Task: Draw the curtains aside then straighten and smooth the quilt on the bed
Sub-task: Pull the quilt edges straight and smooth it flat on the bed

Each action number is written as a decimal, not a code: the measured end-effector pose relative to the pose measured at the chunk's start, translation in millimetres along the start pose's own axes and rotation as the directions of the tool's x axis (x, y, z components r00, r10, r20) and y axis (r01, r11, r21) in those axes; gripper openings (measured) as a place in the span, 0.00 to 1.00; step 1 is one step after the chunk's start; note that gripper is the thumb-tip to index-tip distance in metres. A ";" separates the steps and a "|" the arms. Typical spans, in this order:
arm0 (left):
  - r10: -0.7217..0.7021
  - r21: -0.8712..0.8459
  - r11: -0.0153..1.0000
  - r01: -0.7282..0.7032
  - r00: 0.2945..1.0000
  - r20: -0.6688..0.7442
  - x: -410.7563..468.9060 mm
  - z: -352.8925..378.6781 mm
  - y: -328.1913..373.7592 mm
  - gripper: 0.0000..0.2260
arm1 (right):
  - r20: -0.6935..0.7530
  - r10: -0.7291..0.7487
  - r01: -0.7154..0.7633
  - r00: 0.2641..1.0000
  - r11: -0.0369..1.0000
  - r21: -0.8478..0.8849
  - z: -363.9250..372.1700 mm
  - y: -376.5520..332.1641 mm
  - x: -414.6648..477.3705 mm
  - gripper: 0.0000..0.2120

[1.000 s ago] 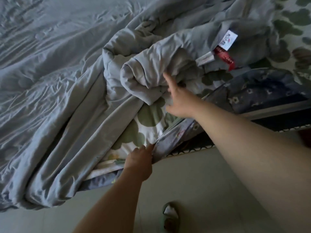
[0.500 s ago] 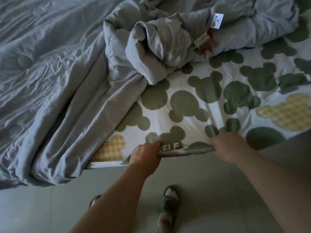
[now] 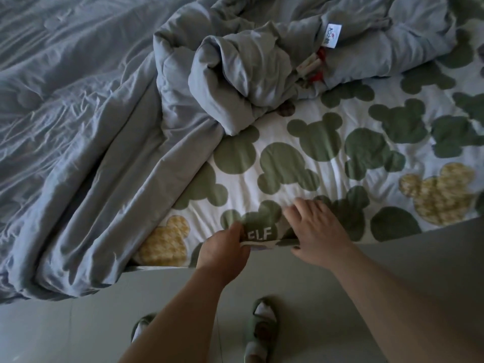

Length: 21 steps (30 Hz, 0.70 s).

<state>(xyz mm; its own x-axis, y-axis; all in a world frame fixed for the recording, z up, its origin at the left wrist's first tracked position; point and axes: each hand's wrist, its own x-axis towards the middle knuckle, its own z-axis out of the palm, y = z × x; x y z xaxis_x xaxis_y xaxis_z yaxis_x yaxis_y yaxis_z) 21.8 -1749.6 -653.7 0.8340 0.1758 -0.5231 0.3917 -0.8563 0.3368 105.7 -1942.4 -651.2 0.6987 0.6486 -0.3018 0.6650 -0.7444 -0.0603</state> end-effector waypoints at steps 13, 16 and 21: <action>-0.015 0.534 0.844 0.049 0.998 -0.069 8.1 14.3 -7.0 0.47 | 0.095 0.111 -0.093 0.989 0.981 -0.172 21.9 -32.6 17.5 0.58; -0.046 0.568 0.819 0.087 0.995 -0.086 17.5 26.2 0.5 0.41 | 0.102 0.128 -0.106 0.986 0.973 -0.204 33.3 -40.4 20.1 0.53; 0.083 0.473 0.880 0.039 0.969 -0.235 31.3 16.5 -1.3 0.21 | -0.077 0.094 -0.105 0.993 0.982 -0.160 33.0 -35.5 36.4 0.22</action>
<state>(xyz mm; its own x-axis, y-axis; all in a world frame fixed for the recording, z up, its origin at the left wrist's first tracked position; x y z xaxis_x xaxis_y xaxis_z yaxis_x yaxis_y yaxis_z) 41.0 -1751.0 -683.3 0.9314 0.2133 -0.2951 0.1936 -0.9765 -0.0948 98.8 -1897.7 -691.5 0.7762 0.5862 -0.2322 0.6214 -0.7735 0.1246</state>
